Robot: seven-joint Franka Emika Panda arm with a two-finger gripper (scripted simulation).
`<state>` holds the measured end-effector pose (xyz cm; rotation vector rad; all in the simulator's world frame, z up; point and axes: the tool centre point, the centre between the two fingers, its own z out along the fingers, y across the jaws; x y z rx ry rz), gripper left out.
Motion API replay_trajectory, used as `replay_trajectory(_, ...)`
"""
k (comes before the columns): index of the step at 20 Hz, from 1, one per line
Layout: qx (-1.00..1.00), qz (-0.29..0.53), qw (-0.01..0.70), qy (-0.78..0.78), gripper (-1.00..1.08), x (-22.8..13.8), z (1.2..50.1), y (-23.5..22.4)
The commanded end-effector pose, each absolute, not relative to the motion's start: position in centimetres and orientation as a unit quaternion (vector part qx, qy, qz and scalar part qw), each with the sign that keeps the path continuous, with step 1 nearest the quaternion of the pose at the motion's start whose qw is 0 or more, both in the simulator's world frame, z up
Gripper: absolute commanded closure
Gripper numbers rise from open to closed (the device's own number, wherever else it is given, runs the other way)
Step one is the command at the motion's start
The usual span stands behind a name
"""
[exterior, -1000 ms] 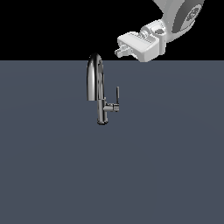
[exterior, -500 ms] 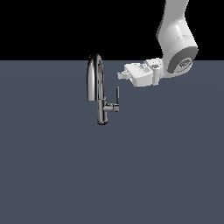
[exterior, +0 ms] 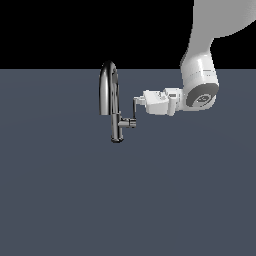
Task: Turn on the faucet by rotating a designated handle.
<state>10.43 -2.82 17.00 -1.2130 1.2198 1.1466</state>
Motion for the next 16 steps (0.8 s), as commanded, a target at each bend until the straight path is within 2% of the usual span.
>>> replay_trajectory(1, -0.492, 0.480, 0.516, 0.511, 1.08, 10.5, 16.4, -2.7)
replay_trajectory(9, -0.488, 0.482, 0.517, 0.512, 1.08, 10.6, 16.1, -2.6)
replay_trajectory(16, -0.488, 0.482, 0.517, 0.512, 1.08, 8.9, 16.3, -2.5)
